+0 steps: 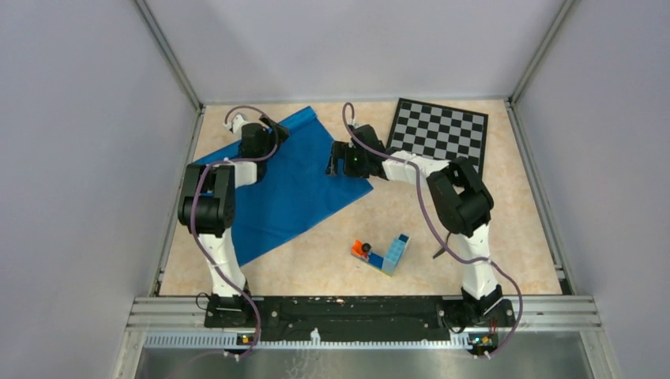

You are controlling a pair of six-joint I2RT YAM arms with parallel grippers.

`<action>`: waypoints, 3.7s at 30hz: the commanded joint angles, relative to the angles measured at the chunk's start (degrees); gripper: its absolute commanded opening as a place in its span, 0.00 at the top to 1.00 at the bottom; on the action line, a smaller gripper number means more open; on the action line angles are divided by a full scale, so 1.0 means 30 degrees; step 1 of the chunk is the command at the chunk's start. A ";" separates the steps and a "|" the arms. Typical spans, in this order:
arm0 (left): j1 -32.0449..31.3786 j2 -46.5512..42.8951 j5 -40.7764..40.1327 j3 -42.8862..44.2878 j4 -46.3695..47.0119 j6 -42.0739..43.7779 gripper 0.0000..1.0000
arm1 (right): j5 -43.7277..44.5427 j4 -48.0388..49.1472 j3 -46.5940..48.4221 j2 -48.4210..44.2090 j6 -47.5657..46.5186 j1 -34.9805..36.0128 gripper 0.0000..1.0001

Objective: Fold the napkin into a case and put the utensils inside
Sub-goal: Flatten out the crumpled napkin at the corner of the board, then move the crumpled napkin to the corner of the board.

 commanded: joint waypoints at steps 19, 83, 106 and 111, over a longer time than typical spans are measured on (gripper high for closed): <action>0.3608 0.7304 0.0124 1.0578 0.8515 0.2836 0.01 | -0.1416 0.0923 -0.0148 0.0365 0.0542 -0.0806 0.17; -0.3300 -0.3262 0.7674 -0.1968 -1.3534 0.6798 0.01 | -0.1530 0.0181 -0.6831 -0.3241 0.1971 -0.1785 0.38; -0.2082 -1.2263 0.5992 -0.4101 -1.1367 0.3589 0.01 | -0.3942 0.2346 -0.9199 -0.6022 0.0967 0.0085 0.34; -0.2084 -0.7572 0.3383 -0.0781 -0.8859 0.1846 0.01 | -0.3224 0.2504 -0.8876 -0.5872 0.0320 0.0093 0.32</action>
